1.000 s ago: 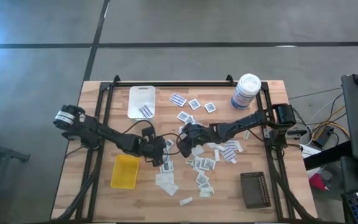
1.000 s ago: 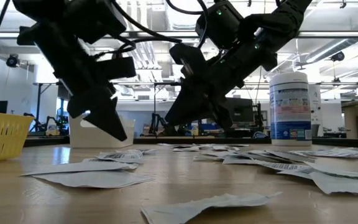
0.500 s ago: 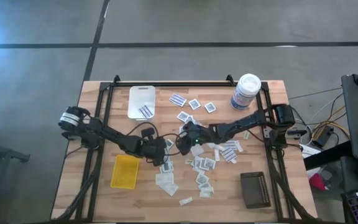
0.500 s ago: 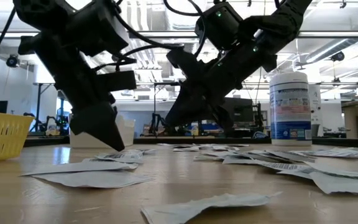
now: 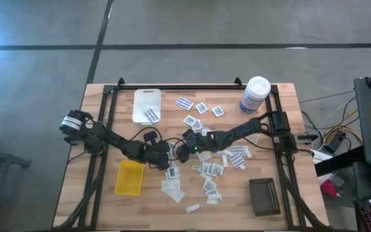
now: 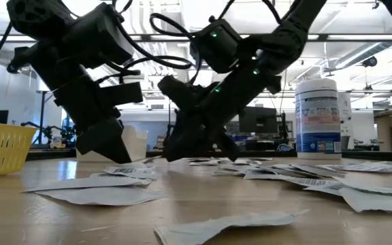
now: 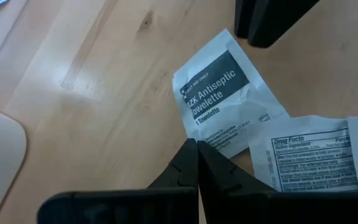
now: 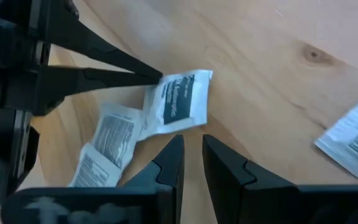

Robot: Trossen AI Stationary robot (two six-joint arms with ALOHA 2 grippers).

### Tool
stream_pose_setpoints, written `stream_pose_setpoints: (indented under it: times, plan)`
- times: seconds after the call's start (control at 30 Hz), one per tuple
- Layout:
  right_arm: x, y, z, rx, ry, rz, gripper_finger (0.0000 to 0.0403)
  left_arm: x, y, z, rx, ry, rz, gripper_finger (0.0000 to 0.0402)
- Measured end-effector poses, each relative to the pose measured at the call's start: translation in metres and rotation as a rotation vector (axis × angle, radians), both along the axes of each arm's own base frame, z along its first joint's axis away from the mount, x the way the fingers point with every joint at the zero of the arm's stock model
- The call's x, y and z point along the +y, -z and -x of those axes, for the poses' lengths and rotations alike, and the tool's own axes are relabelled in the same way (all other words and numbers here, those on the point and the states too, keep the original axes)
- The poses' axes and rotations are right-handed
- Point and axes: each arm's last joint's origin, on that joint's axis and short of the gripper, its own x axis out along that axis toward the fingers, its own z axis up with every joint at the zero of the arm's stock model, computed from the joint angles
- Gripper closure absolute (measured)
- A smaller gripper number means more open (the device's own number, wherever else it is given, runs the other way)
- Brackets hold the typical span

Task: Pick & Place First Aid Supplies
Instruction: Put the towelette pack into the black bin

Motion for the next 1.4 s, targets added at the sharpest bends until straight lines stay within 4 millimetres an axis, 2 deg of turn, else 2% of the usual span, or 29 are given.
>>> stream_pose_setpoints:
  times: [0.27, 0.5, 0.67, 0.87, 1.4]
  plan:
    - [0.0, -0.013, -0.004, 0.054, 0.0, 0.016, 0.034, 0.0, 0.0, 0.0, 0.003, 0.003, 0.007, 0.0402]
    - [-0.002, -0.022, -0.003, 0.037, 0.008, 0.01, 0.0296, 0.0, 0.001, 0.0, 0.005, 0.006, 0.012, 0.0402]
    - [-0.009, -0.021, -0.002, 0.037, 0.058, -0.02, 0.0268, 0.0, 0.001, 0.0, 0.005, 0.007, 0.015, 0.0402]
    - [-0.011, -0.016, -0.002, 0.039, 0.086, -0.02, 0.0253, 0.0, 0.001, 0.0, 0.001, 0.008, 0.018, 0.0402]
    - [-0.009, -0.005, -0.01, 0.003, 0.058, -0.069, 0.0258, -0.001, -0.001, -0.006, -0.072, 0.008, 0.03, 0.0402]
